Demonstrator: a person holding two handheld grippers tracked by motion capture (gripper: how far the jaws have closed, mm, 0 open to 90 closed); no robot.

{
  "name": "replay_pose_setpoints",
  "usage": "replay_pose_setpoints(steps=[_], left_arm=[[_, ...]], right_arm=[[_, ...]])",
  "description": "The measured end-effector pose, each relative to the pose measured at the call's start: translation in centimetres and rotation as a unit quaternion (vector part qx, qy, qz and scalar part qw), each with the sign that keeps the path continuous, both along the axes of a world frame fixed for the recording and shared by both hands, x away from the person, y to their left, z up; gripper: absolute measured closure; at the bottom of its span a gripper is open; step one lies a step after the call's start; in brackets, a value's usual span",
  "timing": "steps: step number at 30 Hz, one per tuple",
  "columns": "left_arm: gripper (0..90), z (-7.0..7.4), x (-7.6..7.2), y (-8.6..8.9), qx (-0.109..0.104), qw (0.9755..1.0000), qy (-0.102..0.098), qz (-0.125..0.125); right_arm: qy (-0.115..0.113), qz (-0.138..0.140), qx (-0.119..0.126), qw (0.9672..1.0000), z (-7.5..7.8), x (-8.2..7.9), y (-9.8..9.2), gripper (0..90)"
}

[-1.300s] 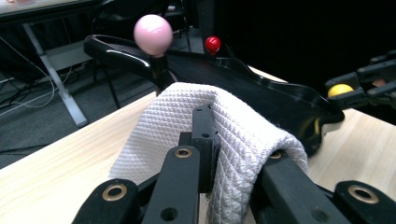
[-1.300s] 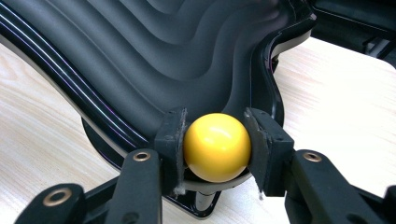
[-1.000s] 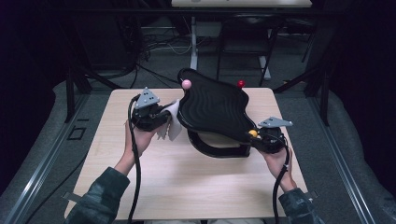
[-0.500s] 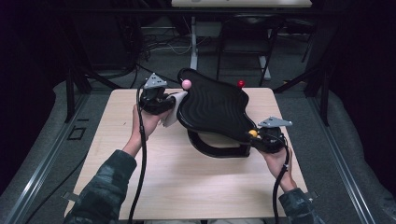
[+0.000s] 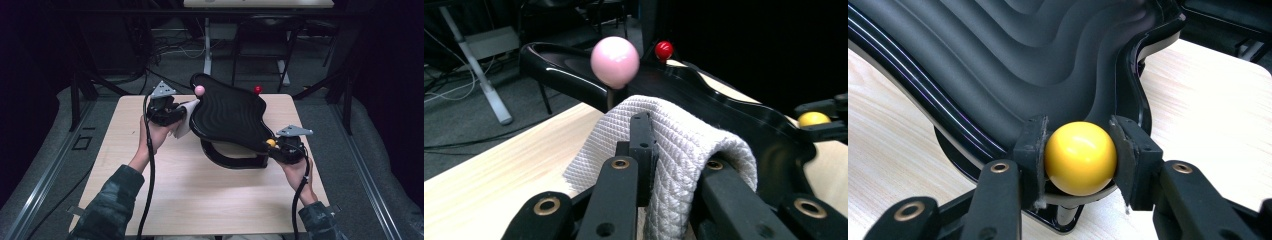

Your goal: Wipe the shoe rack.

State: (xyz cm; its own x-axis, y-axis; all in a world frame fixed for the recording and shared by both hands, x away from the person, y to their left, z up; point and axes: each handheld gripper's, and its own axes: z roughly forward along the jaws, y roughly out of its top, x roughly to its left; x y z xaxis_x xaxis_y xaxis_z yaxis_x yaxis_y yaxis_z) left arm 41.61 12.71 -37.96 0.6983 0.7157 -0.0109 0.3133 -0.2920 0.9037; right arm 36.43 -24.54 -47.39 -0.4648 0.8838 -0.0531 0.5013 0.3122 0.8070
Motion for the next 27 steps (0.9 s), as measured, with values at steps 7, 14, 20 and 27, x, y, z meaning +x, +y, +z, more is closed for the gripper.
replay_pose_setpoints(steps=[7, 14, 20, 27], left_arm=[[84.6, -0.2, -2.5, 0.0, 0.005, 0.9998, -0.014, -0.016], [84.4, -0.8, -3.9, 0.2, -0.005, 0.9996, -0.016, -0.024], [84.4, -1.6, -4.9, 0.3, -0.008, 0.9994, -0.011, -0.031], [84.4, -2.5, -5.9, 0.0, -0.009, 0.9991, -0.004, -0.041]], right_arm=[[0.000, -0.001, -0.002, 1.0000, 0.0, 0.0, 0.0, 59.4], [0.001, -0.002, -0.002, 1.0000, 0.0, 0.0, 0.1, 59.4], [0.002, -0.002, -0.002, 1.0000, 0.0, 0.0, 0.1, 59.4], [0.002, -0.003, -0.002, 1.0000, 0.1, 0.0, 0.1, 59.4]])
